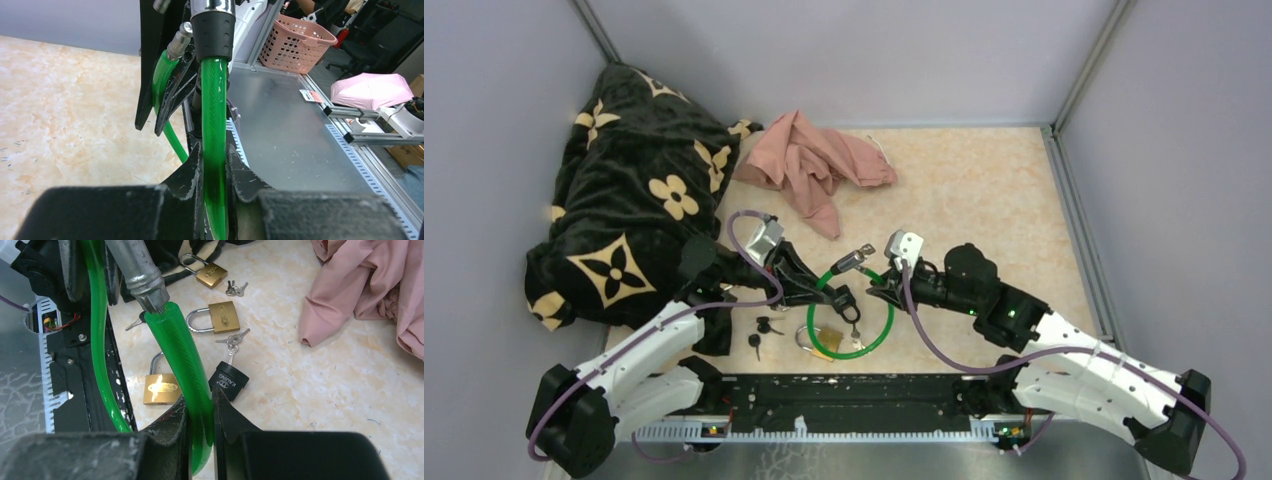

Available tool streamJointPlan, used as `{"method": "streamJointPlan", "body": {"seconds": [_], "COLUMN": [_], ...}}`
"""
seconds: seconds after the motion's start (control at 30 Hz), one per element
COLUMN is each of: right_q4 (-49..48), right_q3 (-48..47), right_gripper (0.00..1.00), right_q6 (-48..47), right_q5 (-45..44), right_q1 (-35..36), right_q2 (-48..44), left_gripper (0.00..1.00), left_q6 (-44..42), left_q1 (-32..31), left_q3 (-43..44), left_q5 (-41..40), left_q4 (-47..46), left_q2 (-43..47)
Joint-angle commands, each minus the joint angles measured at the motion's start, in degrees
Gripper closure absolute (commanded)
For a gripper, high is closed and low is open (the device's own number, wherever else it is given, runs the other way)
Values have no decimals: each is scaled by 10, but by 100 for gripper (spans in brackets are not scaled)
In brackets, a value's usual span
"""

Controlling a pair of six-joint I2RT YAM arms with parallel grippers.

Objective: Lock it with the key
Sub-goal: Pick up the lock from the center of the board.

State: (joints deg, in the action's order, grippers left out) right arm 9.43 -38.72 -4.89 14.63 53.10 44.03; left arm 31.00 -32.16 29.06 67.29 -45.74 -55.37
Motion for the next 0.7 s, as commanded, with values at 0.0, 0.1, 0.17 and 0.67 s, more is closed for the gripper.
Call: {"method": "streamJointPlan", "body": {"seconds": [0.0,0.1,0.17,0.67], "right_q4": [-56,-62,-61,-49], "right_q3": [-40,-43,-48,-57], "right_gripper": [100,100,100,100], "right_q6": [19,17,16,11], "right_q5": [46,48,46,39], "right_q1": [16,16,17,27], "right_q2": [-6,-6,-3,14], "left_gripper": [100,100,100,100], "left_q6": [-54,-79,-85,-138], "left_q1": [-3,-2,-2,-1], "left_q3": [14,14,15,38], "left_q5": [-28,-31,-29,-45], "left_q4": [-1,29,35,117], "left_q2": [5,4,3,-8]}}
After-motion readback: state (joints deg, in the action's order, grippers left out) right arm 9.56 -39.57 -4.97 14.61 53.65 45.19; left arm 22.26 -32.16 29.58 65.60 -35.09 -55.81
